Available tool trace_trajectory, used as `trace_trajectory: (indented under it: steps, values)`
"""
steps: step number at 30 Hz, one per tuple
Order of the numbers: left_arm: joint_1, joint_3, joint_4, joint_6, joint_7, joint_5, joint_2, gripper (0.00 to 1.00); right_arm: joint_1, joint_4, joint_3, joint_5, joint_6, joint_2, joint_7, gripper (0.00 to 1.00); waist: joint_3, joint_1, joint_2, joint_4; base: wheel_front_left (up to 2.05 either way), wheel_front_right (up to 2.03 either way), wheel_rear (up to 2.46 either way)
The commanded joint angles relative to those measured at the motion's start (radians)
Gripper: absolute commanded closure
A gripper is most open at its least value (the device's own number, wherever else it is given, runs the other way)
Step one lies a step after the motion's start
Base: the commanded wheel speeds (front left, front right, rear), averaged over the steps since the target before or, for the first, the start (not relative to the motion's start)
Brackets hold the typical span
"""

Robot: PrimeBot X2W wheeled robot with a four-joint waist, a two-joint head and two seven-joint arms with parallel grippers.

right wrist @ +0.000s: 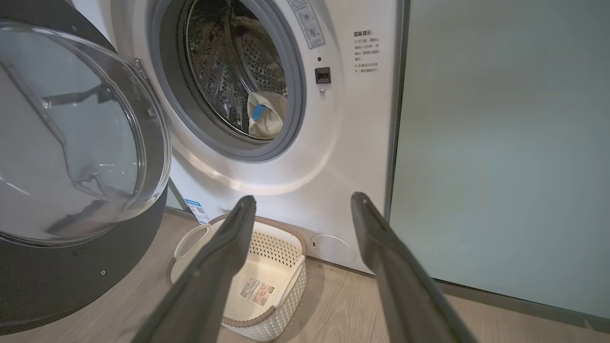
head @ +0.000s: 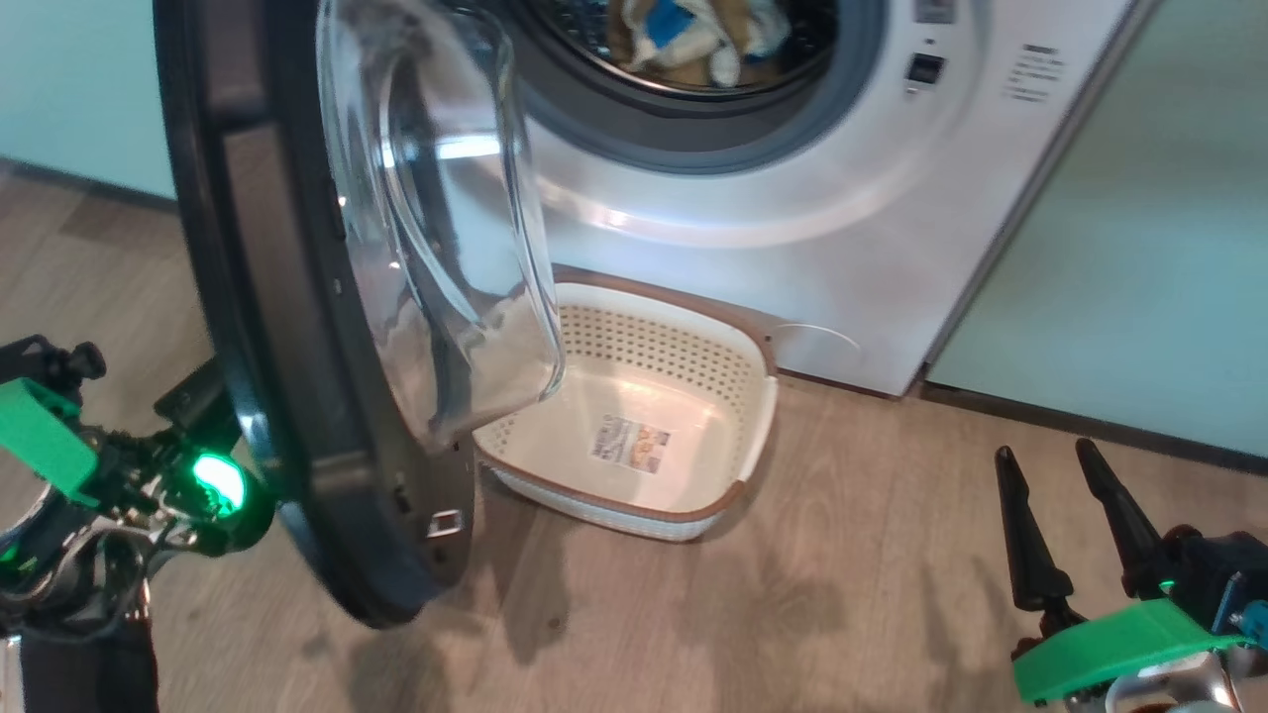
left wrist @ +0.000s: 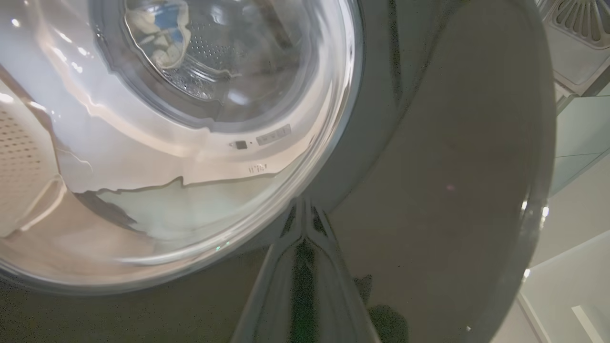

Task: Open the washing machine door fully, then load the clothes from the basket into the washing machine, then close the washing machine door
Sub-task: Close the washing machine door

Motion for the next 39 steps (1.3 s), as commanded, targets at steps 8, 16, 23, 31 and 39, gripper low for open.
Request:
trace_trajectory:
  steps: [8,16,23,31,39]
  values:
    - [-0.007,-0.001,-0.104,0.026,0.008,0.004,-0.003,1.0,-0.055,-0.016,0.022,0.003,0.0,0.001,-0.024,0.0,0.003,0.0,0.0,-0.086,0.0,0.0,0.0]
    - [-0.028,-0.029,-0.106,0.031,-0.012,0.037,-0.021,1.0,-0.062,0.006,0.029,0.01,0.0,0.01,-0.041,0.0,0.003,0.0,0.0,-0.161,0.0,0.0,0.0]
    - [-0.079,-0.052,-0.064,0.014,-0.059,0.088,-0.034,1.0,-0.074,0.027,0.044,0.016,0.0,0.016,-0.055,0.0,0.006,0.0,0.0,-0.239,0.0,0.0,0.0]
    - [-0.161,-0.057,0.038,-0.018,-0.142,0.148,-0.045,1.0,-0.08,0.048,0.052,0.024,0.0,0.019,-0.065,0.0,0.008,0.0,0.0,-0.314,0.0,0.0,0.0]
    - [-0.257,-0.074,0.144,-0.054,-0.207,0.19,-0.059,1.0,-0.091,0.063,0.058,0.029,0.0,0.022,-0.076,0.0,0.016,0.0,0.0,-0.373,0.0,0.0,0.0]
